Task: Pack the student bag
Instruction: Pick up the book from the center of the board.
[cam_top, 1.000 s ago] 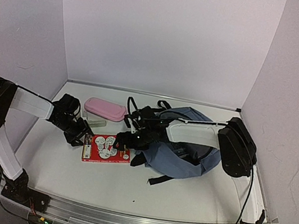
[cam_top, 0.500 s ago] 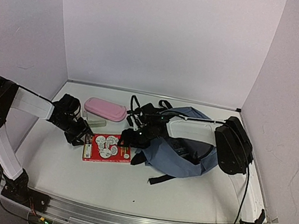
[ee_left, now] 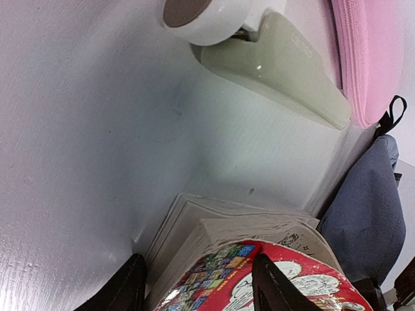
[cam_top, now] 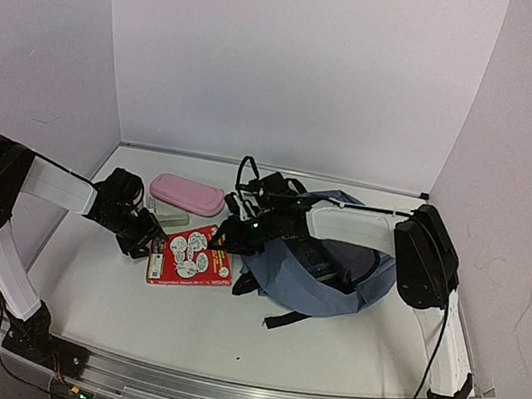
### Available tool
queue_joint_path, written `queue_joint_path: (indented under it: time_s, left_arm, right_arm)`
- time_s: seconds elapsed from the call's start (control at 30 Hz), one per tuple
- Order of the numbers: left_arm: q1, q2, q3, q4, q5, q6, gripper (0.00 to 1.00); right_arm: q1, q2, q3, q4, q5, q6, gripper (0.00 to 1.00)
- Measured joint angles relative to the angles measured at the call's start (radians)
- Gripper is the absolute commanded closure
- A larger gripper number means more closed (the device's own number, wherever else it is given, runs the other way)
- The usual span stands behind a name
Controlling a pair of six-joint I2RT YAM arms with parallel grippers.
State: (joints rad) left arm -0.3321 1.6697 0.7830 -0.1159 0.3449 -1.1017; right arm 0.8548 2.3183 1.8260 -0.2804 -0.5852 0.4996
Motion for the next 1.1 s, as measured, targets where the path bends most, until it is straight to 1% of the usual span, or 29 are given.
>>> queue_joint_path:
  time_s: [0.1,0.17,0.2,0.27,0.33,0.4,0.47,0.57,0.67,0.8,0.9,0.97,1.1]
  left_arm:
    - [0.000,0.001,0.000,0.004,0.000,0.000,0.44]
    - [0.000,0.000,-0.003,0.007,0.000,0.001,0.38]
    - [0.000,-0.001,-0.005,0.011,0.000,0.001,0.32]
    - [-0.002,-0.009,-0.005,0.015,0.001,0.003,0.23]
    - [-0.007,-0.028,-0.003,-0.006,-0.003,0.021,0.17]
    - [-0.020,-0.060,0.000,-0.060,-0.016,0.041,0.10]
    - [-0.044,-0.128,0.013,-0.138,-0.049,0.074,0.01]
    - [-0.095,-0.285,0.059,-0.246,-0.130,0.137,0.00]
    - [-0.167,-0.445,0.118,-0.312,-0.233,0.218,0.01]
    - [-0.307,-0.562,0.171,-0.373,-0.356,0.330,0.02]
    - [-0.426,-0.577,0.189,-0.443,-0.456,0.414,0.01]
    - [-0.503,-0.556,0.208,-0.496,-0.520,0.474,0.02]
    - [-0.632,-0.434,0.288,-0.585,-0.638,0.601,0.03]
  right_arm:
    - [-0.008,0.000,-0.016,0.036,-0.042,0.023,0.82]
    - [-0.012,0.000,-0.018,0.048,-0.058,0.033,0.98]
    - [-0.014,0.000,-0.018,0.054,-0.062,0.041,1.00]
    - [-0.017,0.000,-0.018,0.069,-0.076,0.050,1.00]
    - [-0.021,0.000,-0.019,0.082,-0.092,0.055,1.00]
    - [-0.024,-0.005,-0.026,0.093,-0.110,0.069,1.00]
    - [-0.028,-0.022,-0.039,0.102,-0.120,0.092,1.00]
    - [-0.035,-0.066,-0.047,0.111,-0.140,0.137,1.00]
    - [-0.050,-0.113,-0.049,0.136,-0.164,0.191,1.00]
    - [-0.092,-0.159,-0.061,0.202,-0.210,0.267,1.00]
    - [-0.121,-0.183,-0.095,0.248,-0.248,0.320,1.00]
    - [-0.134,-0.188,-0.116,0.272,-0.268,0.348,1.00]
    - [-0.138,-0.189,-0.148,0.304,-0.313,0.402,1.00]
